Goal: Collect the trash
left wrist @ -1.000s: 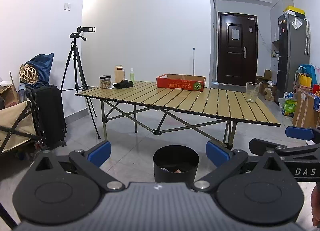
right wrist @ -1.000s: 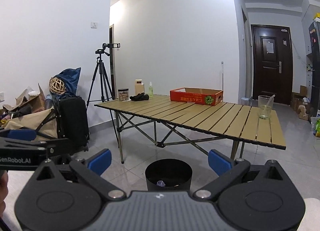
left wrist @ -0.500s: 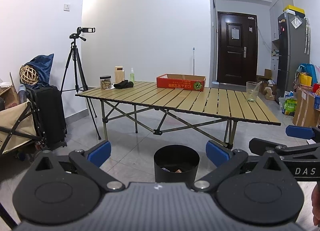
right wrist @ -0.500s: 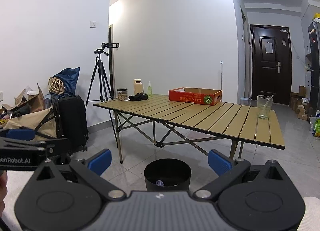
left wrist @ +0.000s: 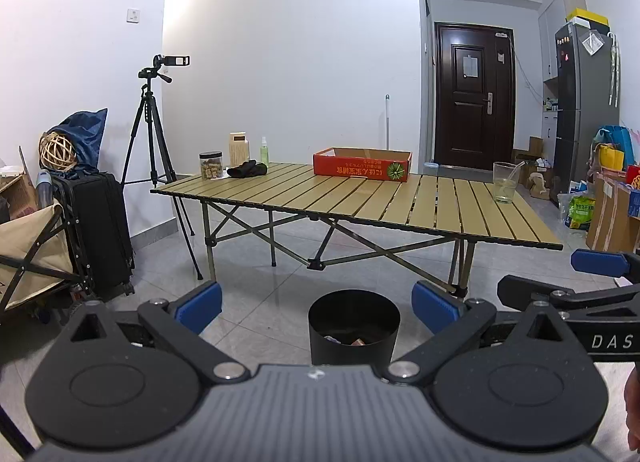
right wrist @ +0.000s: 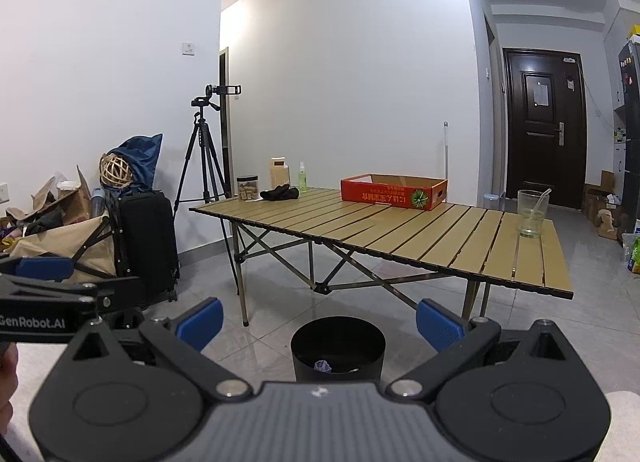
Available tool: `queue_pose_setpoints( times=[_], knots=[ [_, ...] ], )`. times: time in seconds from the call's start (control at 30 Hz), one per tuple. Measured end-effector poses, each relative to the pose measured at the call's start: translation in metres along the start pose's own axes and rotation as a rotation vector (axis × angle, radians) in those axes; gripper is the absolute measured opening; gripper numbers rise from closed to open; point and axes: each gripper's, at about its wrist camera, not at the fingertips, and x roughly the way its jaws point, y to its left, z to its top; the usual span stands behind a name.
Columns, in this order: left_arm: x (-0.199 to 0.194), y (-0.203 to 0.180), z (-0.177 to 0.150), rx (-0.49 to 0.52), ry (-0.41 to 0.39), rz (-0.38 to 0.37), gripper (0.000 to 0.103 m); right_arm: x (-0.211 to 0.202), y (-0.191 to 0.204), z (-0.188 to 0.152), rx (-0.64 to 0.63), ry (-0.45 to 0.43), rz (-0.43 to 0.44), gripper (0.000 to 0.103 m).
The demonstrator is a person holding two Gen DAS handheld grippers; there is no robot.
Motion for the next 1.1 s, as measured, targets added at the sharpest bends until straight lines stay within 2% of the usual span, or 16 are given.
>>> queue_pose_setpoints(
  times=[0.9, 1.1],
  knots=[
    [0.0036, 0.0038, 0.0046, 0.008, 0.000, 0.006, 0.103, -0.0003, 0.0055, -0.0008, -0.009, -0.013, 0.008, 0.103],
    [-0.0001, 0.0033, 0.0003, 0.017, -0.037, 0.001, 0.103, -0.0020, 0.0053, -0.0005, -0.006, -0.015, 0.016, 0.103]
  ],
)
